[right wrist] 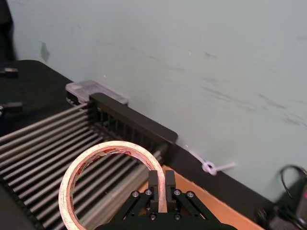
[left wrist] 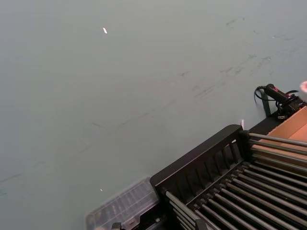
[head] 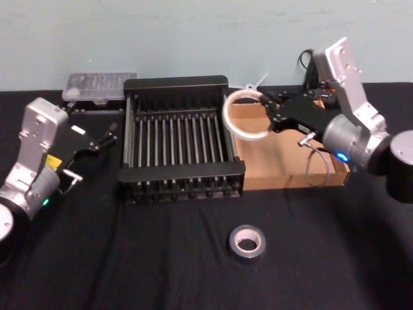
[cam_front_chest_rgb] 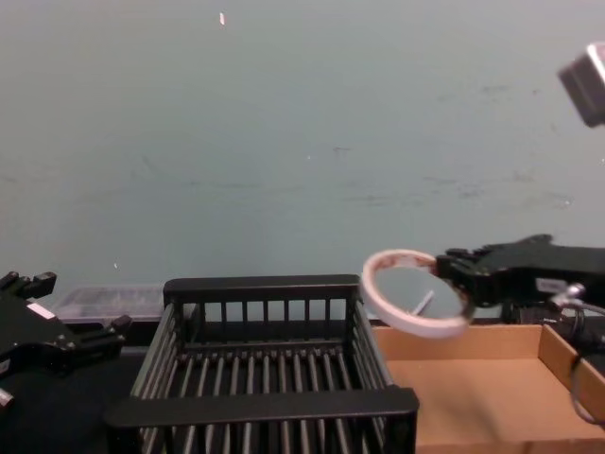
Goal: Pick up the white tape and place it into the black box , Pick up the silver tape and place it into the brown box.
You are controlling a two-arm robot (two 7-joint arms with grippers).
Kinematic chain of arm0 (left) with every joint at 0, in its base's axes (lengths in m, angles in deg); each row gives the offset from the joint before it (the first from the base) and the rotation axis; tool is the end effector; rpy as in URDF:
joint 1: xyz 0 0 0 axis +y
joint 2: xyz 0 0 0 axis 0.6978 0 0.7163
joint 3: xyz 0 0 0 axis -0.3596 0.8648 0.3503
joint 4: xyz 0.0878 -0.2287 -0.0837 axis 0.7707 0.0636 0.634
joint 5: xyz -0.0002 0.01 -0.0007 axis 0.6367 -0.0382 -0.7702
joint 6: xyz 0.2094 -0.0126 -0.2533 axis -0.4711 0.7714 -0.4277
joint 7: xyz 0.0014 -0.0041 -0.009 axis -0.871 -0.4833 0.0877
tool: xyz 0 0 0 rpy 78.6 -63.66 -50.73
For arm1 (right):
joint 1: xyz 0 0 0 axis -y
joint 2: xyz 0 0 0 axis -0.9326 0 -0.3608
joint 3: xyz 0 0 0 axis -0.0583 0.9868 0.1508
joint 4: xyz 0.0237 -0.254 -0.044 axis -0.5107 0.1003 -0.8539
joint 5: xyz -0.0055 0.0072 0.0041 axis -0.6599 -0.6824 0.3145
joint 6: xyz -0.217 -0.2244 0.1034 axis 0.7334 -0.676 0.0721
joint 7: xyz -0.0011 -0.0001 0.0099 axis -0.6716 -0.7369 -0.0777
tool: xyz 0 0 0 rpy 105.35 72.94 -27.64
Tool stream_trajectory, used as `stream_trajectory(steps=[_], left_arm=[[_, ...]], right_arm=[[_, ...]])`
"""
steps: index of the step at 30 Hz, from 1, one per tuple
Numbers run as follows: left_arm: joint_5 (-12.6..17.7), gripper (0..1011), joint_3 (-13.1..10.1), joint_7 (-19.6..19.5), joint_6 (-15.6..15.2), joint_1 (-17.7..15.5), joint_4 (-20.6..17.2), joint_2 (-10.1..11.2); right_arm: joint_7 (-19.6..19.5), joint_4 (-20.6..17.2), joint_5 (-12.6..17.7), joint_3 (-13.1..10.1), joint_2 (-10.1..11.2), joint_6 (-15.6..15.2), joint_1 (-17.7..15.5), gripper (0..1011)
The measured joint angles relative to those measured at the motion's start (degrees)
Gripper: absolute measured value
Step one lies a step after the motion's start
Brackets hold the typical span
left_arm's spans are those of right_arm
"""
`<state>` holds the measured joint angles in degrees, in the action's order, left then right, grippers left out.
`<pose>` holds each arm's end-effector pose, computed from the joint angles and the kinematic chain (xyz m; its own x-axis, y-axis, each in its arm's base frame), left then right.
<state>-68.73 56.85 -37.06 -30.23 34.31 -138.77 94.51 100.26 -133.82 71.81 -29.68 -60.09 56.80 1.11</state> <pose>0.3720 0.0596 -0.2808 0.2923 0.8803 0.3737 -0.9553 0.2873 0.0703 0.4269 0.0038 -0.2079 0.6086 -0.7707 0.1889 0.7926 0.5794 -0.1897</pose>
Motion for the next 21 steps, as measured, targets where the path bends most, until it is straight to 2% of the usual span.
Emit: stream_trajectory(steps=[16,21], left_arm=[[0.00,1001,0.00,0.00,0.00,0.00,0.00,0.00],[0.00,1001,0.00,0.00,0.00,0.00,0.00,0.00]], right_arm=[[1.78,6.44,-2.27,4.70,-5.03,1.07,6.42,88],[1.72,6.84,-2.46,4.93,-5.40,1.10,6.82,88]])
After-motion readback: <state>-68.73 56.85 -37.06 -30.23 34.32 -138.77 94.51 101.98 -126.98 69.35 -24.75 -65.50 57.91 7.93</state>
